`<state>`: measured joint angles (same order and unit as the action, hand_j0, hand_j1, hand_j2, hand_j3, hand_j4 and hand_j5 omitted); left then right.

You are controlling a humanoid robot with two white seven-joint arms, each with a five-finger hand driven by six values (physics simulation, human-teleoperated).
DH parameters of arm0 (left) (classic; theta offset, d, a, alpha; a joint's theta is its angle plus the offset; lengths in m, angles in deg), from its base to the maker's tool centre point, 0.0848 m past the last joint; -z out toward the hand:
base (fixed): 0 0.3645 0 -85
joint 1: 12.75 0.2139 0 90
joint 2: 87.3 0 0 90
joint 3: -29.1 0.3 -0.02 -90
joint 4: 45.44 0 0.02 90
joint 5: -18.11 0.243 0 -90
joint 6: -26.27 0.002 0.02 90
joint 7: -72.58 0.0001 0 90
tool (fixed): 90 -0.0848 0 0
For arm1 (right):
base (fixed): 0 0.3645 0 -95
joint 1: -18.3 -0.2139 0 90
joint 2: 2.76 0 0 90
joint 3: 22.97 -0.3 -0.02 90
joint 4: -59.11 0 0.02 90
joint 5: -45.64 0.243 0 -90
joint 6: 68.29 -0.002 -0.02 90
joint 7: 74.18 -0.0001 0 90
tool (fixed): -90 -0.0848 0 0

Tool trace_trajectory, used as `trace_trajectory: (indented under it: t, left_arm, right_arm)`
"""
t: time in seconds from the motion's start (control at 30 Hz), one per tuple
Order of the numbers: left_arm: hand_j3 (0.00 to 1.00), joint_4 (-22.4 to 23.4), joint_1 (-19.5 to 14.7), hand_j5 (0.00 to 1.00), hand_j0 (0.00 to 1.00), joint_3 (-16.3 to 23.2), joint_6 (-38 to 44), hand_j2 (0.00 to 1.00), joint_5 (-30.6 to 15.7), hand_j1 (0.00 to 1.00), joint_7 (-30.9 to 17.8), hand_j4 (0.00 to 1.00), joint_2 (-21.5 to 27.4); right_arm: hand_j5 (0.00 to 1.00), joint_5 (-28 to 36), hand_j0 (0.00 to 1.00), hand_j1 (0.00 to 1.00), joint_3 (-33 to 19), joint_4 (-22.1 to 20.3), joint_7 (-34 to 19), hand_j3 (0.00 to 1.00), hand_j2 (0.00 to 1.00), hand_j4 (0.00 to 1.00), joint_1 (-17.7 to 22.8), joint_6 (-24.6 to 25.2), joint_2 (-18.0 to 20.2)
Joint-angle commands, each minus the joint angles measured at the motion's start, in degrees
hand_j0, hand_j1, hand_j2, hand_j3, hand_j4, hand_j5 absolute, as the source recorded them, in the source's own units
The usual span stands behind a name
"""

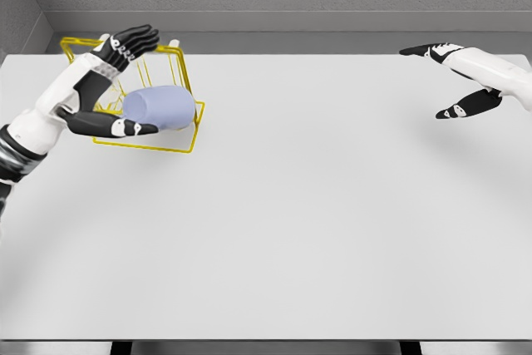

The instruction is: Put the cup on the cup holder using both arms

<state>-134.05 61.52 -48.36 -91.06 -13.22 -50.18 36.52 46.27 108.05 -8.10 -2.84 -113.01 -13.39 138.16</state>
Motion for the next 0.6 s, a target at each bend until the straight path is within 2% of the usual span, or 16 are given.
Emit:
trace_trajectory:
  t: [0.0, 0.13, 0.17, 0.27, 0.3, 0.33, 0.37, 0.43, 0.57]
  left_arm:
    - [1.0, -1.9, 0.1, 1.0, 1.0, -1.4, -2.6, 1.0, -0.4, 1.0, -1.7, 1.0, 0.8]
    - [1.0, -3.3, 2.2, 1.0, 1.0, -3.6, -3.3, 1.0, -0.4, 1.0, -2.2, 1.0, 1.1]
    - [1.0, -3.3, 3.1, 1.0, 1.0, -4.1, -7.3, 1.0, -0.4, 1.0, -2.2, 1.0, 2.4]
    - [1.0, -3.9, 5.4, 1.0, 1.0, -3.2, -7.7, 1.0, -0.1, 1.0, -2.2, 1.0, 6.3]
    - [1.0, -4.6, 6.4, 1.0, 1.0, -3.3, -7.7, 1.0, 0.0, 1.0, -2.2, 1.0, 9.4]
    - [1.0, -5.2, 6.4, 1.0, 1.0, -2.8, -7.7, 1.0, 1.2, 1.0, -2.2, 1.0, 11.4]
    - [1.0, -6.6, 6.1, 1.0, 1.0, -1.6, -7.7, 1.0, 4.6, 1.0, -2.2, 1.0, 12.1]
    - [1.0, -8.9, 6.2, 1.0, 1.0, -0.3, -7.7, 1.0, 7.4, 1.0, -2.2, 1.0, 12.1]
    - [1.0, -9.7, 6.2, 1.0, 1.0, 0.1, -7.7, 1.0, 7.9, 1.0, -2.2, 1.0, 12.3]
  right_arm:
    - [1.0, 0.4, 1.0, 1.0, -0.1, 0.0, 0.0, 1.0, 1.0, 1.0, 0.0, 0.1, 0.1]
    - [1.0, 0.4, 1.0, 1.0, -0.1, 0.0, 0.0, 1.0, 1.0, 1.0, 0.0, 0.1, 0.1]
    - [1.0, 0.4, 1.0, 1.0, -0.1, 0.0, 0.0, 1.0, 1.0, 1.0, 0.0, 0.1, 0.1]
    - [1.0, 0.4, 1.0, 1.0, -0.1, 0.0, 0.0, 1.0, 1.0, 1.0, 0.0, 0.1, 0.1]
    - [1.0, 0.4, 1.0, 1.0, -0.1, 0.0, 0.0, 1.0, 1.0, 1.0, 0.0, 0.1, 0.1]
    - [1.0, 0.4, 1.0, 1.0, -0.1, 0.0, 0.0, 1.0, 1.0, 1.0, 0.0, 0.1, 0.1]
    - [1.0, 0.4, 1.0, 1.0, -0.1, 0.0, 0.0, 1.0, 1.0, 1.0, 0.0, 0.1, 0.1]
    - [1.0, 0.4, 1.0, 1.0, -0.1, 0.0, 0.0, 1.0, 1.0, 1.0, 0.0, 0.1, 0.1]
    - [1.0, 0.4, 1.0, 1.0, -0.1, 0.0, 0.0, 1.0, 1.0, 1.0, 0.0, 0.1, 0.1]
